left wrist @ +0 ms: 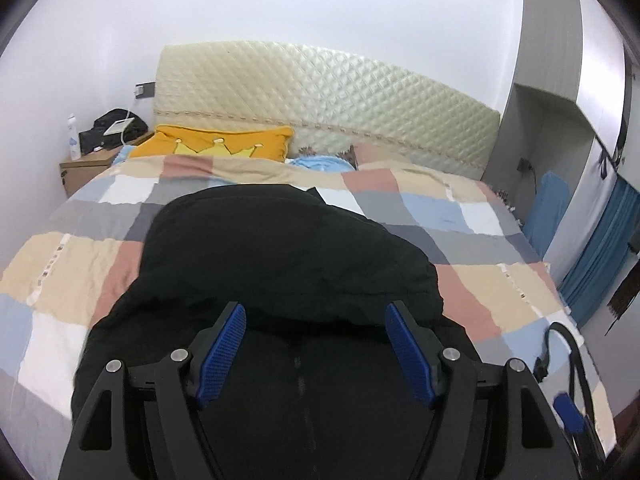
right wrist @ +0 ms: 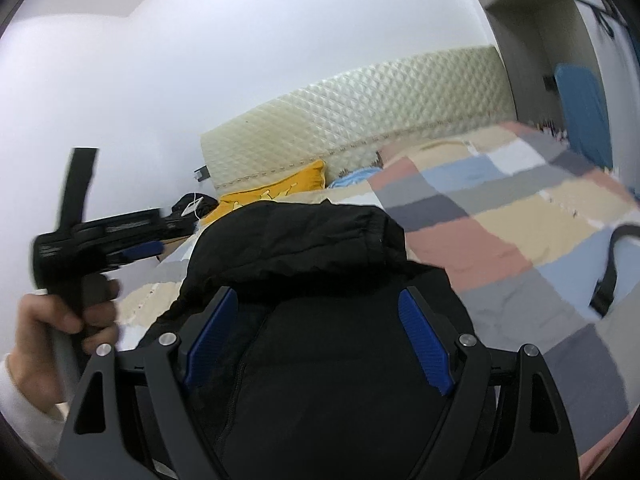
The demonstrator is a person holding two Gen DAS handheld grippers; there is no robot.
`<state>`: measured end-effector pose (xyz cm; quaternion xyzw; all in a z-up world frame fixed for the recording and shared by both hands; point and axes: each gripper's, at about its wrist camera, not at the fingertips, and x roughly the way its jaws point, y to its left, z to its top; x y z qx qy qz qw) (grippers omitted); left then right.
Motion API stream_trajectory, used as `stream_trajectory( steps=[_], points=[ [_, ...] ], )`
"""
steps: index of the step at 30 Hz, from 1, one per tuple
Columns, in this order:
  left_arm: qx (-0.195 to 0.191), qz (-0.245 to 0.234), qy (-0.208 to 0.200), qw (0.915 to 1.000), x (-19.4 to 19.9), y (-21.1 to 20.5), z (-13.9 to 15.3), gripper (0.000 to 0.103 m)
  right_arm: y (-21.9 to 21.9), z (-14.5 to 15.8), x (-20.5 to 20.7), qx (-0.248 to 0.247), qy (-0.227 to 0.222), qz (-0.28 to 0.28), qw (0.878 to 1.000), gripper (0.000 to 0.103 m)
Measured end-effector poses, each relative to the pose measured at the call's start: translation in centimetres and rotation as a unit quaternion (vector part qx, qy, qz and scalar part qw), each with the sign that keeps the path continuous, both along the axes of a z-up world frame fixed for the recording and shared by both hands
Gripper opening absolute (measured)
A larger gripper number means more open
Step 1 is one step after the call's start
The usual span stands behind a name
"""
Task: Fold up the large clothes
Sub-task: 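Lower the sleeve onto the jacket body and open the left tool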
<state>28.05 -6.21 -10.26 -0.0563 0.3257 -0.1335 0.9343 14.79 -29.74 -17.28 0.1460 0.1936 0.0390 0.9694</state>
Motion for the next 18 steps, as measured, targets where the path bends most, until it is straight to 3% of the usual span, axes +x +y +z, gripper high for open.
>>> stream_trajectory(
  steps=[5, 15, 18],
  points=[
    [0.001, 0.002, -0.036, 0.9993, -2.6, 2.5, -0.1, 0.072, 1.2, -0.3, 0.7, -0.021, 0.006, 0.005, 1.0, 0.083],
    [-0.014, 0.031, -0.026, 0.9991, -3.4, 6.3, -2.4, 0.072, 2.8, -2.1, 2.5, -0.038, 0.043, 0.021, 0.998, 0.083],
    [-0.026, 0.036, -0.019, 0.9989, -3.4, 7.4, -3.2, 0.072, 2.8, -2.6, 3.8, -0.011, 0.062, 0.027, 0.998, 0.083]
  ],
)
